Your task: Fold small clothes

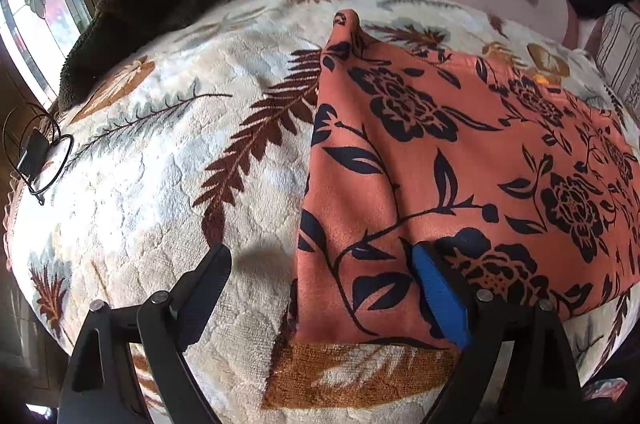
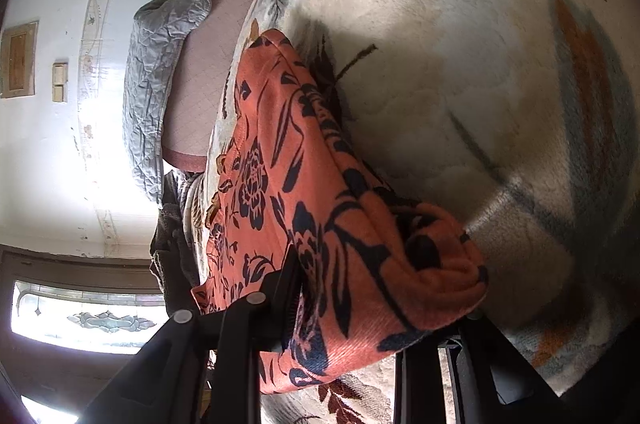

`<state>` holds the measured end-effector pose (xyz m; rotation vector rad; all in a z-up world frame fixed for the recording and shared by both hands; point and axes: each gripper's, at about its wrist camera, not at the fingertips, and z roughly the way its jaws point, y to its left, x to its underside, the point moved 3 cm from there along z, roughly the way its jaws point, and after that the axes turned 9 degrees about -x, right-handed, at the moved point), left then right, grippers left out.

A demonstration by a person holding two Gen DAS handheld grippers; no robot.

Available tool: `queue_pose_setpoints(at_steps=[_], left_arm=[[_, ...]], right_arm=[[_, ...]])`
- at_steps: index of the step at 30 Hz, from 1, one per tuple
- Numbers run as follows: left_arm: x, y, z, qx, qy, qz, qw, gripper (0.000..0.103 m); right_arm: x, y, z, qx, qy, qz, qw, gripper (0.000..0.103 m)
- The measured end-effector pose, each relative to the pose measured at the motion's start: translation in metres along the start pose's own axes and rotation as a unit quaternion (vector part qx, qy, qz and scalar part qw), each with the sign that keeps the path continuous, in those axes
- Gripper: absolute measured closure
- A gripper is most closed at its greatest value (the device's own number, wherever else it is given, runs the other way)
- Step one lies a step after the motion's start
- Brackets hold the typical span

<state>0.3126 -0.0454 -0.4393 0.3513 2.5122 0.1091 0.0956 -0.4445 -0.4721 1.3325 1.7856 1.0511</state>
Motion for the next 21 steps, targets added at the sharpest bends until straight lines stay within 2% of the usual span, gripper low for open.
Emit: queue_pose_setpoints(at_steps=[3,9,12,14,21], left_arm=[[-0.003,0.003,-0.004,0.025,-0.003,-0.001,0.9997,0.012],[-0.009,0.012,-0.008,0.059,-0.028,-0.035,0.9973,0.012],[-0.001,-0.003,0.005,0.045,-0.003,0.0,0.999,0.012],[-0.002,-0.002,0.001,0.051,-0.013,-0.002,0.9986,0.012],[-0.004,0.011,-0.01,0.061,-0.039,-0.019,0.9972,0.012]], right_arm=[[-0.001,0.011,0.003,0.031,0.002,-0.014,0.999,0.076],[0.0,0.03,0.008,0.081,-0.005,-0.052,0.995,0.078],[0.001,0.026,0.01,0.084,-0.009,-0.043,0.996,0.078],[0.0,0.019,0.01,0.073,-0.013,-0.02,0.997,0.076],[-0.002,0.018,0.011,0.081,-0.005,-0.021,0.996,0.074]])
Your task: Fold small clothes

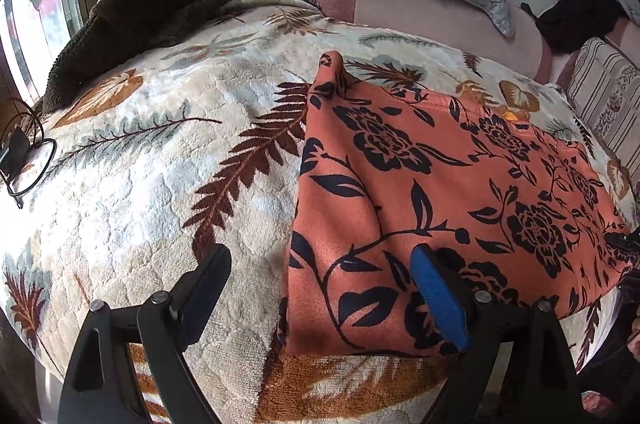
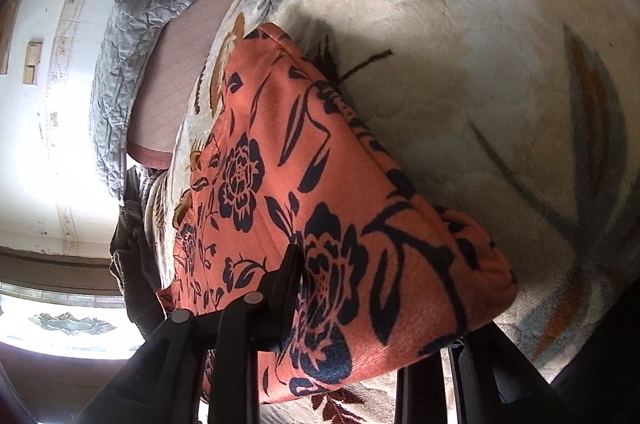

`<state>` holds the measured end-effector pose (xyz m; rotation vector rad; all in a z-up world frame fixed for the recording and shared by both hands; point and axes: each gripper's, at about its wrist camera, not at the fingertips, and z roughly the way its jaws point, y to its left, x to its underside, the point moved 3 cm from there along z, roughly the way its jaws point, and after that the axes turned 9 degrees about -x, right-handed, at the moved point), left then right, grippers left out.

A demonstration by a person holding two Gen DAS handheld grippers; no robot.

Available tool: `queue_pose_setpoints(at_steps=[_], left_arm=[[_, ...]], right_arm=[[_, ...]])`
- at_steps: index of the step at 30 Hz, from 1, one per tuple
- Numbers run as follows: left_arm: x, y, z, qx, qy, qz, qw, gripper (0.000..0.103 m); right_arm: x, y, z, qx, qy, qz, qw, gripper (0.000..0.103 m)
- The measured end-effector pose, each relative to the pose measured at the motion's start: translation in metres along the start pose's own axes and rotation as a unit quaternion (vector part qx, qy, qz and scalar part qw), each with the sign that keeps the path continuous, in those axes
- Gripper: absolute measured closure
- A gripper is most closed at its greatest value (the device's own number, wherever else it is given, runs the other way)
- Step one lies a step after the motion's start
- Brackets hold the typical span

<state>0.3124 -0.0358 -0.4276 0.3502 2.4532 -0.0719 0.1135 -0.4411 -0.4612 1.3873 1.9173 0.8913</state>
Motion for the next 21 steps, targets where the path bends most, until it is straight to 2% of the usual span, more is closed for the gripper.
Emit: queue_pose_setpoints(at_steps=[3,6,8,9,11,16,21], left_arm=[[0.004,-0.002,0.012,-0.001,0.026,0.016,0.9995,0.012],[-0.002,0.008,0.007,0.022,0.022,-0.012,0.9994,0.013],[-0.008,0.02,0.004,0.017,0.014,-0.038,0.9991,0.013],[-0.01,0.028,0.003,0.019,0.012,-0.056,0.9982,0.013],[-0.014,0.044,0.003,0.018,0.012,-0.093,0.9954,0.013],[-0.018,0.08,0.003,-0.01,0.015,-0.166,0.9859,0.013],[-0.018,0.104,-0.002,-0.063,0.003,-0.19,0.9797,0.013]], right_arm=[[0.003,0.009,0.001,0.018,-0.006,-0.017,1.0,0.073],[0.007,0.026,0.002,0.045,-0.018,-0.056,0.997,0.075],[0.009,0.042,0.0,0.046,-0.029,-0.084,0.995,0.077],[0.009,0.052,-0.003,0.04,-0.034,-0.099,0.994,0.082],[0.01,0.075,-0.01,0.035,-0.047,-0.129,0.99,0.082],[0.027,0.145,-0.01,0.024,-0.052,-0.215,0.975,0.083],[0.06,0.208,0.017,-0.006,-0.018,-0.281,0.959,0.082]])
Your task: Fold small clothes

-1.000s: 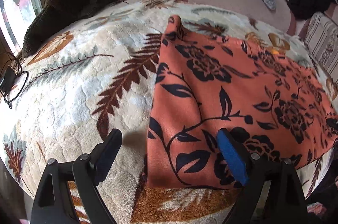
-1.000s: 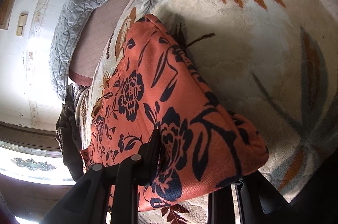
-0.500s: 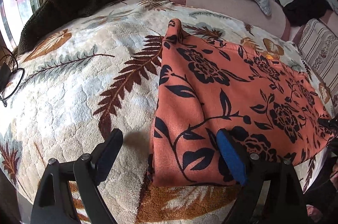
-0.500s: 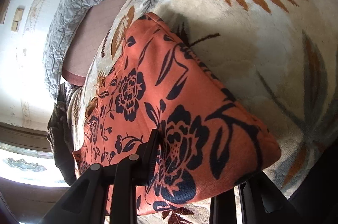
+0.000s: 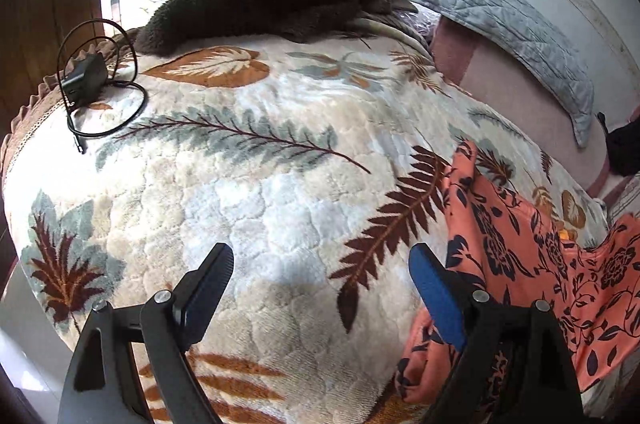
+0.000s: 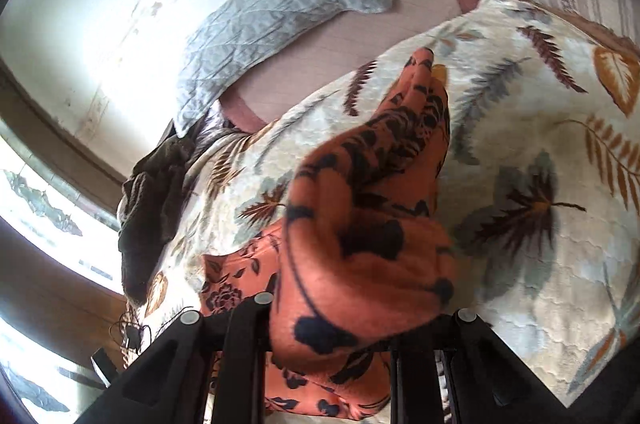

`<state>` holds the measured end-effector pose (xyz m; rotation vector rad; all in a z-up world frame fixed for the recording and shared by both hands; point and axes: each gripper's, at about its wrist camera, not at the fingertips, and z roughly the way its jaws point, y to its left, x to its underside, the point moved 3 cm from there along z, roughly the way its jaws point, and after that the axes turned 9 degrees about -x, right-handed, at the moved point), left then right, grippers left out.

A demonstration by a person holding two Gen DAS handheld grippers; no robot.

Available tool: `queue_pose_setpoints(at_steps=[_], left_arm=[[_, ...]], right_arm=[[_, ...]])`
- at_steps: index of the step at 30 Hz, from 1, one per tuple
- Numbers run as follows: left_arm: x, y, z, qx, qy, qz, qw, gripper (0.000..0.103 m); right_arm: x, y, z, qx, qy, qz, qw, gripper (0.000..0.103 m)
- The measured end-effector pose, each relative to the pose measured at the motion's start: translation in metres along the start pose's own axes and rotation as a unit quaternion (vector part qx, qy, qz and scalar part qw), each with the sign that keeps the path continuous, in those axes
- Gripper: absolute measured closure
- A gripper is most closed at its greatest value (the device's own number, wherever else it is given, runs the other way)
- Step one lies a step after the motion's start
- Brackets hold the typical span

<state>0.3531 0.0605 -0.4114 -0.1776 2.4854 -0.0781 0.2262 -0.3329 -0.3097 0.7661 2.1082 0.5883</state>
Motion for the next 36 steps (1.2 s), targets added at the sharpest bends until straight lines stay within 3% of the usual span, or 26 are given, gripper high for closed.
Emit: queue_pose_setpoints(at_steps=[4,9,13,14,16,18,23,26,28,30,33,36], left_arm=[[-0.005,0.014,0.001,-0.022,-0.006,-0.016,0.9996,0.013],[-0.014,0.034,-0.003,-0.048,-0.021,-0.051,0.9973,0.013],[-0.014,0.043,-0.003,-0.054,-0.018,-0.066,0.9962,0.013],[-0.014,0.044,-0.002,-0.052,-0.017,-0.067,0.9962,0.013],[-0.013,0.044,-0.003,-0.046,-0.017,-0.069,0.9964,0.013],[-0.014,0.043,-0.006,-0.042,-0.023,-0.072,0.9962,0.013],[-0.016,0.029,-0.023,0.02,-0.051,-0.068,0.9962,0.013],[-0.013,0.006,-0.034,0.132,-0.045,-0.042,0.9893,0.013],[-0.006,-0.014,-0.04,0.195,-0.03,-0.018,0.9802,0.013],[0.0,-0.034,-0.045,0.229,-0.023,0.011,0.9731,0.013],[0.006,-0.06,-0.053,0.26,-0.03,0.048,0.9639,0.013],[0.016,-0.082,-0.039,0.231,-0.006,0.094,0.9684,0.013]], right_arm=[[0.02,0.055,0.036,-0.042,0.047,-0.052,0.997,0.082],[0.081,0.089,0.102,-0.085,0.133,-0.056,0.986,0.082],[0.13,0.077,0.152,-0.084,0.19,-0.001,0.978,0.06],[0.132,0.075,0.149,-0.1,0.176,-0.001,0.979,0.054],[0.13,0.08,0.139,-0.157,0.171,-0.007,0.973,0.018],[0.131,0.083,0.127,-0.19,0.199,-0.014,0.961,0.013],[0.137,0.077,0.094,-0.245,0.244,-0.036,0.938,0.014],[0.13,0.051,0.063,-0.22,0.205,-0.052,0.952,0.017],[0.119,0.032,0.046,-0.19,0.178,-0.057,0.964,0.047],[0.107,0.012,0.039,-0.149,0.156,-0.055,0.975,0.069],[0.095,-0.008,0.032,-0.125,0.138,-0.034,0.982,0.069],[0.102,-0.019,0.039,-0.102,0.149,-0.024,0.983,0.069]])
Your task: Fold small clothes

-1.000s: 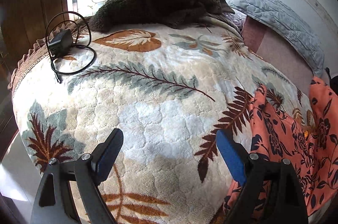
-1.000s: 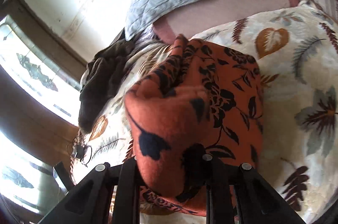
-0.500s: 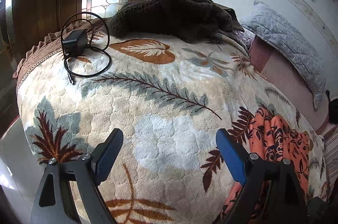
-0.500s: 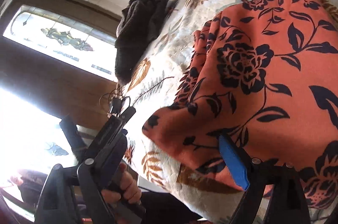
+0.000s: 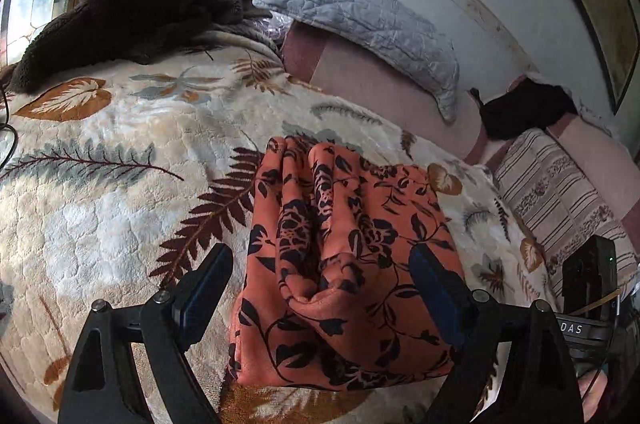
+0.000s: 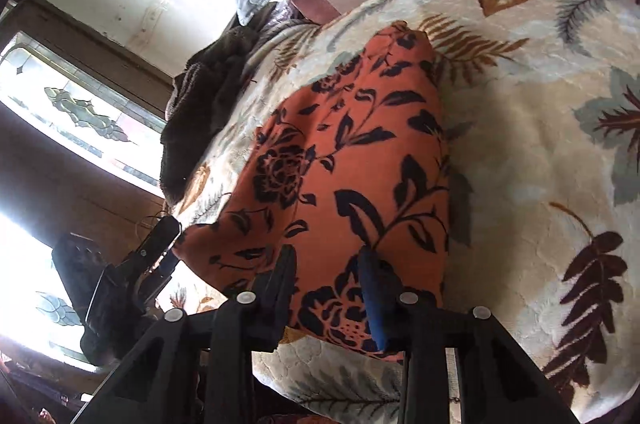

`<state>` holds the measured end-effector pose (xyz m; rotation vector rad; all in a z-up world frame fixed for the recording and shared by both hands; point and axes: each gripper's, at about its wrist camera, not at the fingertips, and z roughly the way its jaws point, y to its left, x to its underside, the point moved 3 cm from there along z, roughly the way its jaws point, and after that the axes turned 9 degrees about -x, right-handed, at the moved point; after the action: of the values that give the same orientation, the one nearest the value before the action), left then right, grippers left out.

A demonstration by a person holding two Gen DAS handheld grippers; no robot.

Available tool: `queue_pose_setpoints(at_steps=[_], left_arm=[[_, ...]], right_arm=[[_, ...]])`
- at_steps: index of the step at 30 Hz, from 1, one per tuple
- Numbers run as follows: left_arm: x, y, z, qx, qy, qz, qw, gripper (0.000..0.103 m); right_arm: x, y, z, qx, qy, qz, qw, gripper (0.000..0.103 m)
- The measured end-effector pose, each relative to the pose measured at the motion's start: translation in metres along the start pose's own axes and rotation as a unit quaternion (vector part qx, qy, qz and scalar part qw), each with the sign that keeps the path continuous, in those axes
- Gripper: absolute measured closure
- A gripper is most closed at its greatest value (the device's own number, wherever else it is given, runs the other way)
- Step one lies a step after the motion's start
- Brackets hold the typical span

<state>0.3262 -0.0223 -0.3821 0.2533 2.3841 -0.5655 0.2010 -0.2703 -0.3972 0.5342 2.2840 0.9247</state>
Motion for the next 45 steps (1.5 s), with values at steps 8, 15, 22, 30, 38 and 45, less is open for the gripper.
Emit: queue_pose_setpoints(at_steps=[8,15,22,30,38,45], left_arm=[[0.022,-0.011,0.019,0.037,0.043,0.033,0.9978,0.086],[0.037,0.013,0.013,0.053,0.075,-0.044,0.9947,0.089],[0.04,0.04,0.028,0.104,0.114,-0.141,0.9779,0.084],[0.021,0.03,-0.018,0.074,0.02,-0.084,0.9936,0.076],[0.029,0.021,0.025,-0.032,0.081,-0.02,0.996,0.061],[0.021,0.027,-0.004,0.001,0.037,-0.039,0.9985,0.061]], right_arm=[[0.012,-0.011,0.021,-0.016,0.019,0.017,1.0,0.072],[0.015,-0.02,0.024,-0.031,0.025,0.009,0.999,0.073],[0.001,-0.009,0.026,-0.033,0.056,0.002,0.998,0.07],[-0.069,0.006,0.026,-0.009,-0.012,-0.012,1.0,0.069],[-0.074,-0.022,0.073,0.008,-0.007,0.007,1.0,0.07],[-0.107,-0.001,0.066,0.008,-0.004,0.018,1.0,0.069]])
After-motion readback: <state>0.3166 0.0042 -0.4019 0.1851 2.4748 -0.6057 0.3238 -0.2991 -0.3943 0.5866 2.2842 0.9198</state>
